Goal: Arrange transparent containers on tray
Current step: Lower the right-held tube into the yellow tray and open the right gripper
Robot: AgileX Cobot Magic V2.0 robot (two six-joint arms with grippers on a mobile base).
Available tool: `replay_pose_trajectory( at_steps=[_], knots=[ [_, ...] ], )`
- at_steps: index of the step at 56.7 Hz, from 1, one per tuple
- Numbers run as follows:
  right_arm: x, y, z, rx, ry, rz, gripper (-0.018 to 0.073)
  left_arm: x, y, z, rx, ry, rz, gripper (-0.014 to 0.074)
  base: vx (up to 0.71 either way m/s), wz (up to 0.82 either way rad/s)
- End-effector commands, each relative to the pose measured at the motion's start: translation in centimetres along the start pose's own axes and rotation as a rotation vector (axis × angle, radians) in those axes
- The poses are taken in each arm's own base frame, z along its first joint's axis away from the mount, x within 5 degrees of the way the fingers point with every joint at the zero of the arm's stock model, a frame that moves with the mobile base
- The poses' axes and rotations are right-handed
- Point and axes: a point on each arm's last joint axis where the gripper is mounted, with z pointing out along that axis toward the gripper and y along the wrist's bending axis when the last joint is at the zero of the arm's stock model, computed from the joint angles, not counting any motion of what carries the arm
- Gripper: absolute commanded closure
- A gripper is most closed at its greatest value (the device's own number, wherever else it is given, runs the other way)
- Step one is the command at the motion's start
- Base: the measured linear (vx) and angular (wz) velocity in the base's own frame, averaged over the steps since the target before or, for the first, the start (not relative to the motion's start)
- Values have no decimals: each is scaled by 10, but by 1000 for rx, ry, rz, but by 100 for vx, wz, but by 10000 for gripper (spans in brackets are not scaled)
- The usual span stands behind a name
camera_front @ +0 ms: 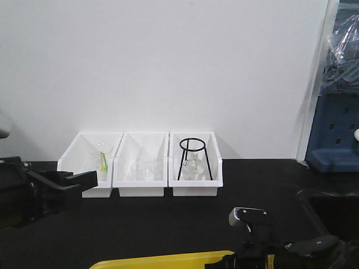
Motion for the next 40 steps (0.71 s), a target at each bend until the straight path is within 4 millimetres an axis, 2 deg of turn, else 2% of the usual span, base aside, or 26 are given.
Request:
replay_pose_trajectory(
  at_steps=[1,17,21,27,40],
  knots=[
    [-14,2,-9,23,-60,-42,414,-17,-7,-10,21,-113,-6,185,0,0],
    [-14,-5,-5,84,-75,-33,106,-14,-7,-9,25,-80,-7,185,0,0],
    [-15,-7,-5,97,-81,-31,56,-13,-7,-9,26,-70,-8,185,0,0],
    [-15,-7,-5,105,-86,-29,20,-13,-7,-9,26,-67,-8,185,0,0],
    [-16,-2,-10,67,-85,-41,26,-13,-7,-9,25,-67,4,189,0,0]
  ],
)
